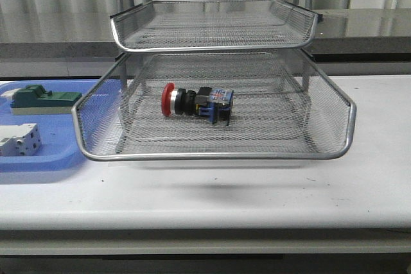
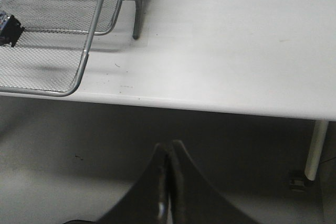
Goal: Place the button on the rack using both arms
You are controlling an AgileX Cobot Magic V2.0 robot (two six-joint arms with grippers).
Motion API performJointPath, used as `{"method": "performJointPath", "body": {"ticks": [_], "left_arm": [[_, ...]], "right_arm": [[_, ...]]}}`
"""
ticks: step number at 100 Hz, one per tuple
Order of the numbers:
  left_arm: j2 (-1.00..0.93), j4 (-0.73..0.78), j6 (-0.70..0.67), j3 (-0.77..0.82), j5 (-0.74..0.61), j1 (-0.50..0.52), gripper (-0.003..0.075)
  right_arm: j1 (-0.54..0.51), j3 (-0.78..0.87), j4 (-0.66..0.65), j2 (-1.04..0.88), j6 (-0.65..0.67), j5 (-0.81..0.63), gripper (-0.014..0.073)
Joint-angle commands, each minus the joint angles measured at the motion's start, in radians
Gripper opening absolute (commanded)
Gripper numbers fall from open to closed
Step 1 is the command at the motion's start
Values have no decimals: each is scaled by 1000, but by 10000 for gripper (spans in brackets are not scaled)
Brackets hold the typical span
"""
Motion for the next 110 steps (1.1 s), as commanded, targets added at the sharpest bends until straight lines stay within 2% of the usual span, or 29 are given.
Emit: {"method": "performJointPath", "body": {"ticks": [1,13,27,47,63,77,101,110], "left_arm": [[-84,-48,-10,89,-215,3,493],[-176,-58,-10,212,-373,3,493],[-218,-89,-10,298,-479,3,493],[-218,-193,-10,316,-504,3,493],[-218,-197,-10,316,-515,3,474],[-218,-197,-10,316,-513,3,329],[-218,-197,-10,316,-511,3,-5],[-218,-197,-10,316,-511,3,-20]], "right_arm": [[0,-32,-10,6,-3,-56,-70],[0,-32,-10,6,-3,-56,-70],[0,-32,-10,6,-3,-56,-70],[0,-32,-10,6,-3,-56,-70],[0,-32,-10,6,-3,-56,-70],[0,-32,-10,6,-3,-56,-70],[0,-32,-10,6,-3,-56,-70],[0,-32,-15,6,-6,-56,-70]]}}
